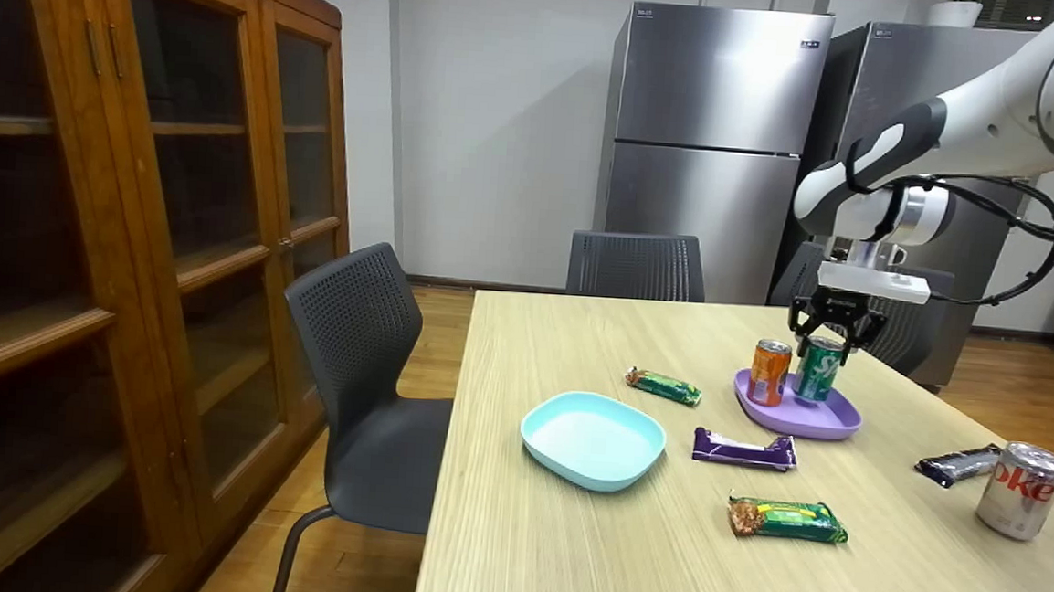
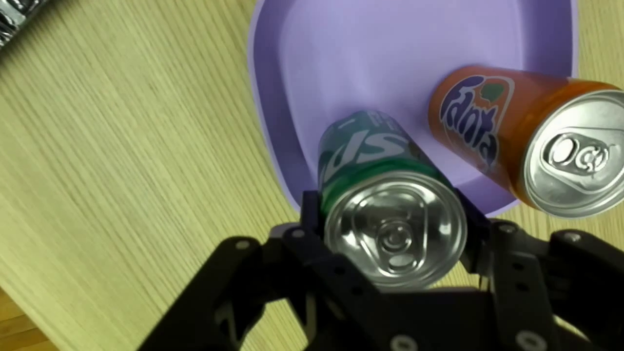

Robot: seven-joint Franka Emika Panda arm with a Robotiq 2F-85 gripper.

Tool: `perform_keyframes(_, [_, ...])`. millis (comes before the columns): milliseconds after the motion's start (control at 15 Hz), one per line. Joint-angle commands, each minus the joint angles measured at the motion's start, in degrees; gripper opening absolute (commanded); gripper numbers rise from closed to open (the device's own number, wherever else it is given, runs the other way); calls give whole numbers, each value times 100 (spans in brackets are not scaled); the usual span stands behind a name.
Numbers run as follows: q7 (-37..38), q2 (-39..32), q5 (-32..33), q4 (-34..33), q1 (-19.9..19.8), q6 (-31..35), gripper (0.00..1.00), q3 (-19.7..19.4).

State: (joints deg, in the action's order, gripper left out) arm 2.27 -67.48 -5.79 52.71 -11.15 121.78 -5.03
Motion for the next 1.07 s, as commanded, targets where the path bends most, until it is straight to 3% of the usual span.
perform_keyframes(0, [97,-300,55,-732,-87,-480,89,55])
perform_keyframes(200, [31,-265,50,-847,-131,-594,100,74])
perform_keyframes(733, [-310,658,-30,-98,-264,-534,100,7])
perform_keyframes(1000, [-559,1357,-36,700,-449,-391,100,-4])
